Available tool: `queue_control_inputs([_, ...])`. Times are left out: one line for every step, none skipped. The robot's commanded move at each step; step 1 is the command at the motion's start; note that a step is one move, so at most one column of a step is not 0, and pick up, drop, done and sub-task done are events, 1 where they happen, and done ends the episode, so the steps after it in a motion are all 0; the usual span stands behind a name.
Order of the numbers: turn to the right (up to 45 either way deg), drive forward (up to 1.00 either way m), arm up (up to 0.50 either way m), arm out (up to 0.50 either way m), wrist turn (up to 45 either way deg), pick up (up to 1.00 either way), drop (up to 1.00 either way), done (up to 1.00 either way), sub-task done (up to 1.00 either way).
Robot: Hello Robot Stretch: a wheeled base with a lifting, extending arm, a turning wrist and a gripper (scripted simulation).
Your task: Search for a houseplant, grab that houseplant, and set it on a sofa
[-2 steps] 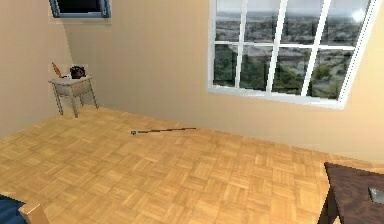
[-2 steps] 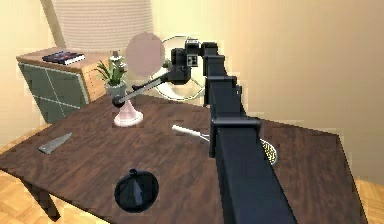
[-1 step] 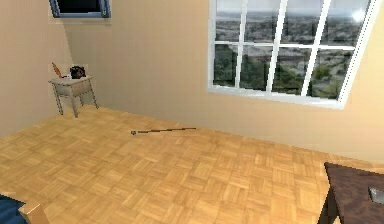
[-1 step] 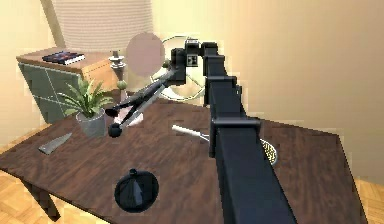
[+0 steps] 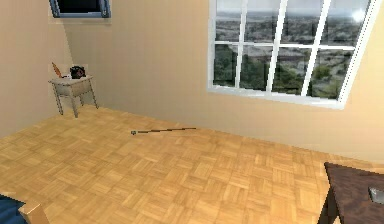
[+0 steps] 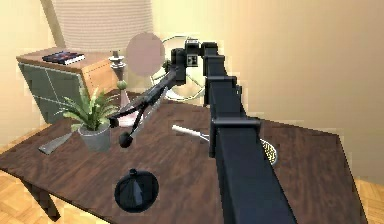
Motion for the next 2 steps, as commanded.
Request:
queue_control_inputs([0.0,0.0,0.0,-0.44,0.0,0.0,0.0,0.0,0.0])
queue_control_inputs([-45.0,0.0,0.0,0.0,0.0,0.0,0.0,0.0,0.0])
